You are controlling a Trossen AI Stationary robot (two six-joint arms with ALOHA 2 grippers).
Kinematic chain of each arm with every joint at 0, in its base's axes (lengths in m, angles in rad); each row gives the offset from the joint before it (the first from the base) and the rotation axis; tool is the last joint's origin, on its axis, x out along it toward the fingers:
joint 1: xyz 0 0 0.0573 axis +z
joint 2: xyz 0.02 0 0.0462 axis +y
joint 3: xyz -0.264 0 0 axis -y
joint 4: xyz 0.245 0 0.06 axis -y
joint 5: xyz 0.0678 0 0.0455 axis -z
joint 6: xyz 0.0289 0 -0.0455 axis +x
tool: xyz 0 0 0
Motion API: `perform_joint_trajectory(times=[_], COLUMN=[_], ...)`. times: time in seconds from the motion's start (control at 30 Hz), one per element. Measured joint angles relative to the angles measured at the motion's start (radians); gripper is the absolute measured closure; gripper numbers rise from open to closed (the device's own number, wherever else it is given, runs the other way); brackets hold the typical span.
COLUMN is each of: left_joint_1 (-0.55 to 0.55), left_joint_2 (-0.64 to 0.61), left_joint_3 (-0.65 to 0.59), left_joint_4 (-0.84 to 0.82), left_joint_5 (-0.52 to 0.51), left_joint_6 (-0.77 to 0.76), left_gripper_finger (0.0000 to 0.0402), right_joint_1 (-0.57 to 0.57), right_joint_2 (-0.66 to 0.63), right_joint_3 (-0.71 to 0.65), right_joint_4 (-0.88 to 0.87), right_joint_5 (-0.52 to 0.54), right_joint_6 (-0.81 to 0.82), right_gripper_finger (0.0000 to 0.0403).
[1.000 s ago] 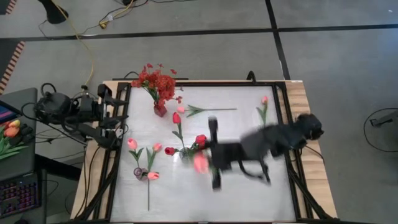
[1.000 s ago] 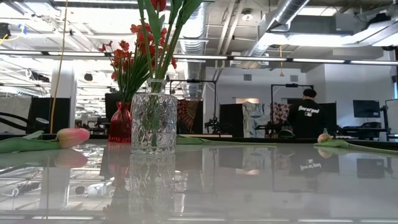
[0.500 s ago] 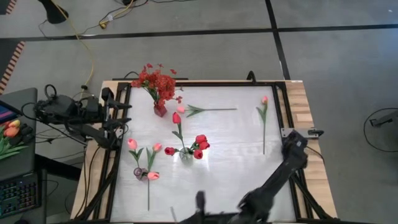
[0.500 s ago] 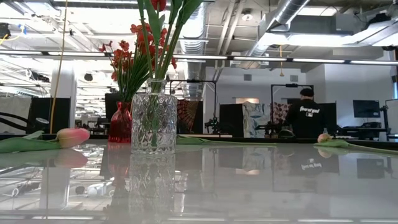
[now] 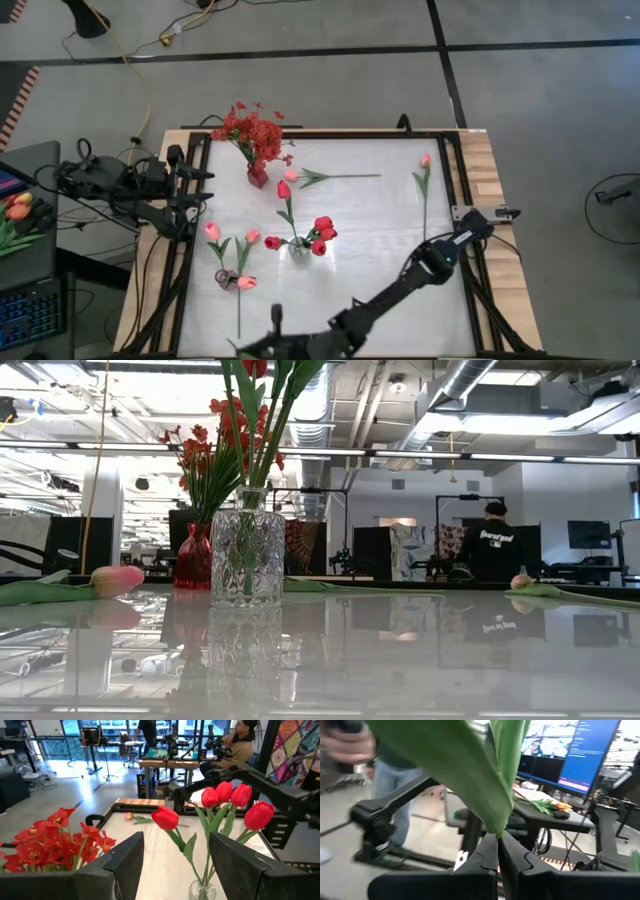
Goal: Sort flowers into vase by color
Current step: Put the pink flower into the purple vase
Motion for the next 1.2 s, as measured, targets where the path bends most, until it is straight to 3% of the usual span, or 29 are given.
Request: perform_joint_trajectory(times=[0.7,1.2], left_joint_1=[0.0,0.0], left_joint_2=[0.0,0.0], left_joint_3=[0.0,-0.001], left_joint_4=[-0.001,-0.001], left_joint_5=[-0.002,-0.001], left_joint_6=[-0.008,-0.005], left_gripper_finger=[0.019,0.019], right_joint_1=[-0.19,-0.197], right_joint_2=[0.037,-0.011], right_joint_3=[0.001,0.005], right_joint_4=[0.065,0.01], right_joint_5=[-0.059,-0.077], right_joint_6=[-0.024,-0.074], right_gripper_finger=[0.0376,0.0376])
